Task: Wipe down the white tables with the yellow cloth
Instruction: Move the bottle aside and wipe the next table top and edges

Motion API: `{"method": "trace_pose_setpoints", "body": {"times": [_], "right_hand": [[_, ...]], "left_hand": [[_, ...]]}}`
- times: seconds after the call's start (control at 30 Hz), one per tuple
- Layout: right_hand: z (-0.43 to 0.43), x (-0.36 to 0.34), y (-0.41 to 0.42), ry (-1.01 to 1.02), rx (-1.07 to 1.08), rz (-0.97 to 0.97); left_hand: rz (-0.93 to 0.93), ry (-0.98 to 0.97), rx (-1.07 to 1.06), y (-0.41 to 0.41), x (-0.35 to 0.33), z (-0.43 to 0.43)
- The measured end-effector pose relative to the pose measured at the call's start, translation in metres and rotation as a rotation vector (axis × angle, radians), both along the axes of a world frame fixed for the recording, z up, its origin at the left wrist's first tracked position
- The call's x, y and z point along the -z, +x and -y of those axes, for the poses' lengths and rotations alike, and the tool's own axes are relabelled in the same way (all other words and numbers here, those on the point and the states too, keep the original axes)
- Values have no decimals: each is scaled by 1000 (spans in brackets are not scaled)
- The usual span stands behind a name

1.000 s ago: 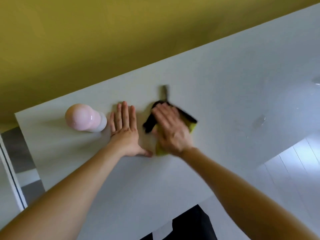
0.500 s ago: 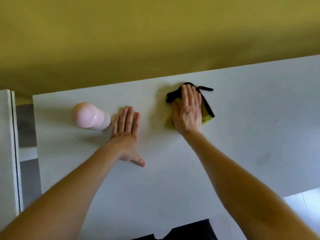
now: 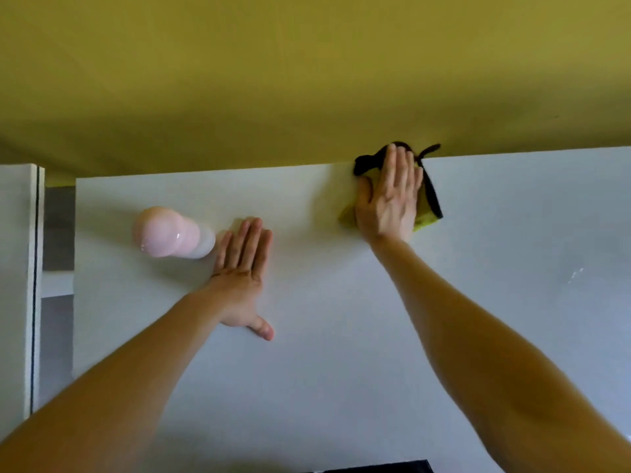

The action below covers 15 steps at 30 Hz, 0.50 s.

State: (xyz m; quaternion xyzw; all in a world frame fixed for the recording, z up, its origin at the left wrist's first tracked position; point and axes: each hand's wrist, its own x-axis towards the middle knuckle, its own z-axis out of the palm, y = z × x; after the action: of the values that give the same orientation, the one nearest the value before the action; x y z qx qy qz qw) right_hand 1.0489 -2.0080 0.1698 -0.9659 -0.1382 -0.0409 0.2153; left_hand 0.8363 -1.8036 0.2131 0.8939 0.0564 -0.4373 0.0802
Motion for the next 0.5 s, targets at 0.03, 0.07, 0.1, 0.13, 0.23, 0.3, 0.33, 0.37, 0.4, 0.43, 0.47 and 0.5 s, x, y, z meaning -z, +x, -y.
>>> {"method": "trace_pose_setpoints", "body": {"times": [0.03,0.07,0.1,0.13,0.23,0.3,0.33,0.37,0.4,0.43,0.47,0.5], "right_hand": [[-30,0,-20,30,-144,-4],[-58,1,-39,51,-303,-10],[-79,0,-55,59,-439,-23],[-92,-1,-62,64,-540,-31],[-66,-2,-37,89,-671,-15],[-15,-2,-4,110,-564,36],[14,-1,12,113,-439,40],[42,-1,26,107,-296,31],[61,-2,35,88,-146,29],[68,-1,38,57,-2,29],[62,2,34,26,119,29],[46,5,25,6,184,36]], "left_hand": [[-7,14,2,1,0,1],[-20,33,4,3,-1,1],[-38,54,7,3,-1,2],[-51,70,13,4,-2,3],[-49,49,-2,5,-3,6],[-28,16,-27,4,-4,8],[-25,11,-27,4,-4,8],[-25,8,-25,4,-3,8],[-20,6,-23,3,-2,7],[-15,7,-21,4,-1,7],[-20,4,-20,4,-2,7],[-29,2,-17,4,-3,7]]}}
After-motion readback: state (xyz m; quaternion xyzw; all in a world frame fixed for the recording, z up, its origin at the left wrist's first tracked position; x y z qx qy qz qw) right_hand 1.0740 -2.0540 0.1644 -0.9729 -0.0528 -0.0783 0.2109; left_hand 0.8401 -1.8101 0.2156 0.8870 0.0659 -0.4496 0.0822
